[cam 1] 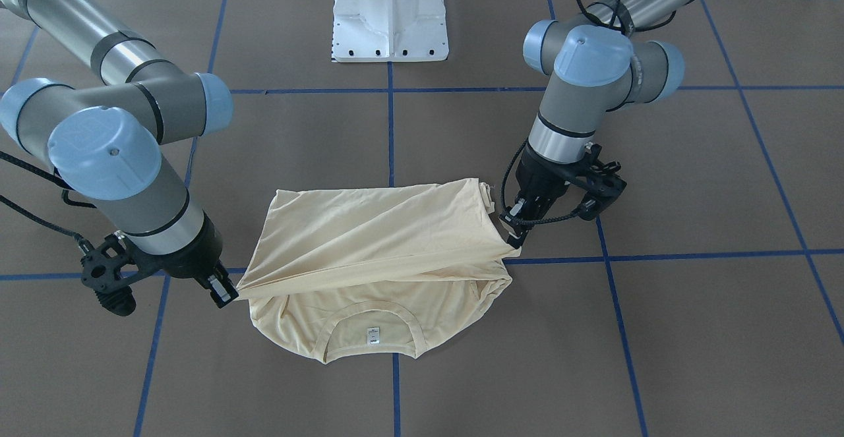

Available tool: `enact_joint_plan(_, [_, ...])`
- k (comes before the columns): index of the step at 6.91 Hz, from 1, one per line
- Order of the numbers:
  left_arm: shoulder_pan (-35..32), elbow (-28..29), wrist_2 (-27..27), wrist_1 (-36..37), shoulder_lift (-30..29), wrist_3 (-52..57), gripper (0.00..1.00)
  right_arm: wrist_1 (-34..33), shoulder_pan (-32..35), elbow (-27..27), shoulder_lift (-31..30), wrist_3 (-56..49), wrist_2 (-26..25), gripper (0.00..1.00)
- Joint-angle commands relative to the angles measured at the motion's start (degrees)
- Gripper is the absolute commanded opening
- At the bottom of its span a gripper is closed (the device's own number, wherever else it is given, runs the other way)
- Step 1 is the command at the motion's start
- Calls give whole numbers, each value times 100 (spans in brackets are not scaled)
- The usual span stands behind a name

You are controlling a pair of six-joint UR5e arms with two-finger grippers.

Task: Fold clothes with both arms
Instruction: 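Lift the hem with both grippers and fold it toward the collar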

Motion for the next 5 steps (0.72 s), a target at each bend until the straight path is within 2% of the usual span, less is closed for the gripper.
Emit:
enact_joint_plan(1, [-15,798,80,-590,-229,41,0,163,-102,-581,243,-240,-188,0])
enact_joint_plan(2, [-15,1001,246,-785,-247,155,0,478,-277,-985,357,-242,-389,0])
enact_joint_plan(5, [-15,1222,300,-1031,-256,226,0,534,-393,-1217,402,-408,-566,0])
